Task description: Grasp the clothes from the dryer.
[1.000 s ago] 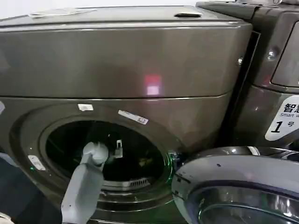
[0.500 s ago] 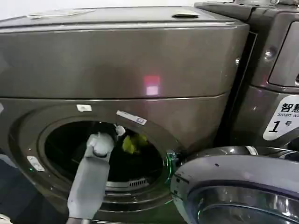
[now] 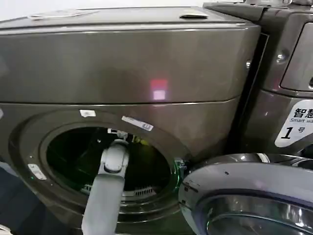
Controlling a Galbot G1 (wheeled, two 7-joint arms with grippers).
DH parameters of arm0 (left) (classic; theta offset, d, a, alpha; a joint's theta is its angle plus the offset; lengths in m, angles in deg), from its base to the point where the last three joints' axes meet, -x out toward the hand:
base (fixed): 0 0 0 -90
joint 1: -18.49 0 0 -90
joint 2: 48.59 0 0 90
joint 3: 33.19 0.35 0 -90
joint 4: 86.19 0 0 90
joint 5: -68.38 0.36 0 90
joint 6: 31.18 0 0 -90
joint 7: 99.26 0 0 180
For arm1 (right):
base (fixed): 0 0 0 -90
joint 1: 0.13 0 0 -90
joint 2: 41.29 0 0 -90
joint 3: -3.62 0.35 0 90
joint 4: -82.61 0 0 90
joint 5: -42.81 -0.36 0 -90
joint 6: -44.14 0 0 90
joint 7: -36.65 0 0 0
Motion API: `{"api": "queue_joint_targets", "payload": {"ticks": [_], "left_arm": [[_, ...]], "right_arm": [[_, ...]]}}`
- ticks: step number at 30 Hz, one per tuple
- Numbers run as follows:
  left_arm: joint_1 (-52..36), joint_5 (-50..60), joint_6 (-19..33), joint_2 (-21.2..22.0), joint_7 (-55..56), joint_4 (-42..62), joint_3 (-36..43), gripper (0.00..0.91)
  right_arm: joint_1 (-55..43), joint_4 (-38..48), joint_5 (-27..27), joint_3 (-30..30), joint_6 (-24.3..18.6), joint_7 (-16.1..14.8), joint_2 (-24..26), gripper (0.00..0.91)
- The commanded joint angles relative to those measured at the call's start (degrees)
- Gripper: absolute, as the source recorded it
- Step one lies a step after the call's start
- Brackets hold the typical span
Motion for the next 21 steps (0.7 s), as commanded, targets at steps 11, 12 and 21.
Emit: {"api": "queue_joint_targets", "payload": {"ticks": [11, 12, 21], "left_arm": [[2.6, -6.4, -2.5, 0.8, 7.3, -2.9, 0.1, 0.0], [2.6, -6.2, -2.5, 0.7, 7.2, -2.9, 0.0, 0.0], [2.7, -5.8, -2.8, 0.4, 5.7, -3.1, 0.0, 0.0]], "right_arm": [[-0.2, -2.2, -3.6, 1.3, 4.0, -0.4, -0.5, 0.907], [-0.2, -2.4, -3.6, 1.3, 4.2, -0.5, -0.5, 0.907], [-0.2, -2.6, -3.2, 1.4, 4.5, -0.2, -0.3, 0.907]]}}
